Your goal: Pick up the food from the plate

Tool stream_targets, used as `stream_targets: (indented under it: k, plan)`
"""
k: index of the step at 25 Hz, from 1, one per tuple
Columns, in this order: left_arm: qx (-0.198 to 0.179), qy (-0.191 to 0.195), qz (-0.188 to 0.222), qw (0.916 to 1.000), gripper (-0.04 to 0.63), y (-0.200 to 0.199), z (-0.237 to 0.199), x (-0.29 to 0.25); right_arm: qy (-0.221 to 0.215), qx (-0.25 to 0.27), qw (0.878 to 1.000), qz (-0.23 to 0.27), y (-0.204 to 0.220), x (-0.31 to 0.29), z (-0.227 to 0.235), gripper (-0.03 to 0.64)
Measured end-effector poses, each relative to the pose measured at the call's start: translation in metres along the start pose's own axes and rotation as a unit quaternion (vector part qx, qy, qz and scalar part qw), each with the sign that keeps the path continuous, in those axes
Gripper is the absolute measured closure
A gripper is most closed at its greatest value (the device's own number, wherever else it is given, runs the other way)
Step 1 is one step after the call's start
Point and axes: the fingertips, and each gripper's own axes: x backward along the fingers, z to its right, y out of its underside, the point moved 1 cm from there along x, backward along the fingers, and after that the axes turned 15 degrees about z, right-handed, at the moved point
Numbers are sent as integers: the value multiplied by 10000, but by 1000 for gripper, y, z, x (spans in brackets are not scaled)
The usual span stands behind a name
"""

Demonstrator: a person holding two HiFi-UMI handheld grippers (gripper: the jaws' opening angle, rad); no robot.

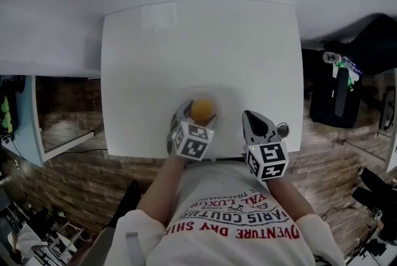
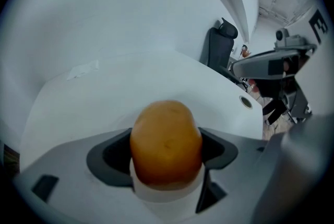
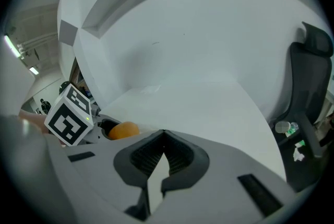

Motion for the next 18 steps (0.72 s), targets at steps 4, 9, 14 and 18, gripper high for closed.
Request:
stream_targets:
  k: [4,9,14,18]
  plan:
    - [74,-194,588,9981,224,-36,-7,17,71,87,9997,195,-16,0,8,609]
    - [-43,-395,1388,9895,224,-88,-18,50,105,234,9984,513,-42,0,7,609]
    - [-389,-666,2554,9637,224,-146,-22,97,61,394,9948,933,-75,0,-3,609]
    - [-433,-714,3318,9396,224,-182,-23,134,-8,479,9910,1247,-101,0,-15,609]
